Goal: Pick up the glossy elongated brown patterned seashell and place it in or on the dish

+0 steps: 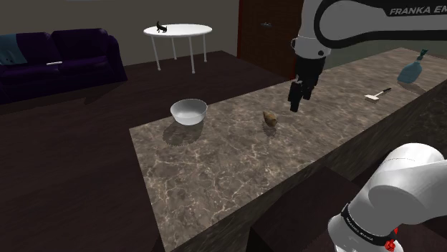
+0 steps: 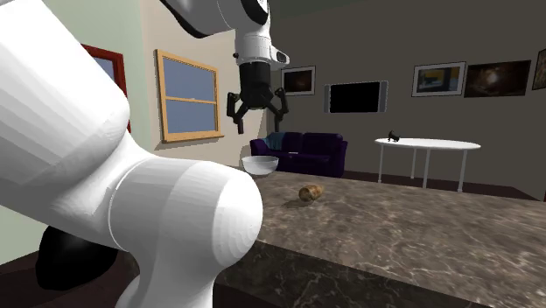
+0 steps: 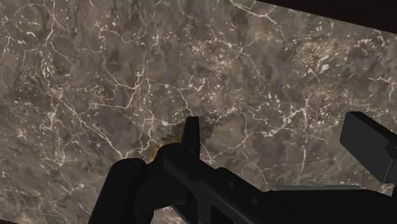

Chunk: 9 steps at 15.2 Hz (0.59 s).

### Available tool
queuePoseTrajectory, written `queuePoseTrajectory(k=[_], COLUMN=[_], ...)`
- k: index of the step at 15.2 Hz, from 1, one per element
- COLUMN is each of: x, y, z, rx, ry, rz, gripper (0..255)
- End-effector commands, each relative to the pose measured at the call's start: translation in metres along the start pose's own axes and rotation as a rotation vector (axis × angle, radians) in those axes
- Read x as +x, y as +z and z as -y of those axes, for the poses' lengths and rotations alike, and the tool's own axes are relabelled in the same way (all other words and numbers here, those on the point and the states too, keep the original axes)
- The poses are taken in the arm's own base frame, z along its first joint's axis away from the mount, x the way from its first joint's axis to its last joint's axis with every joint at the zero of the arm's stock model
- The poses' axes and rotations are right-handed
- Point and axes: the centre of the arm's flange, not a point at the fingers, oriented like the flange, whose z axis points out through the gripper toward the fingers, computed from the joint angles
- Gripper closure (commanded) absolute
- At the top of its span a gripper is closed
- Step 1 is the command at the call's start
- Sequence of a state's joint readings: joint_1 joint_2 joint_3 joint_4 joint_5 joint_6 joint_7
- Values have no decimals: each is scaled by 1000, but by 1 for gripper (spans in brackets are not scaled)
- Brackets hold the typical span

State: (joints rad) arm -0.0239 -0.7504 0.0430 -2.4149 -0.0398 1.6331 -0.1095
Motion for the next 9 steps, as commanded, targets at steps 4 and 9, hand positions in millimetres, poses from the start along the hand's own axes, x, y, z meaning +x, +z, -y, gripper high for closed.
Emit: queuePoseTrajectory(k=[4, 9], x=[20, 54], y=[27, 73], z=[-19, -51], rx=[9, 24], ry=[12, 31], rz=[-16, -43], gripper=[0, 0])
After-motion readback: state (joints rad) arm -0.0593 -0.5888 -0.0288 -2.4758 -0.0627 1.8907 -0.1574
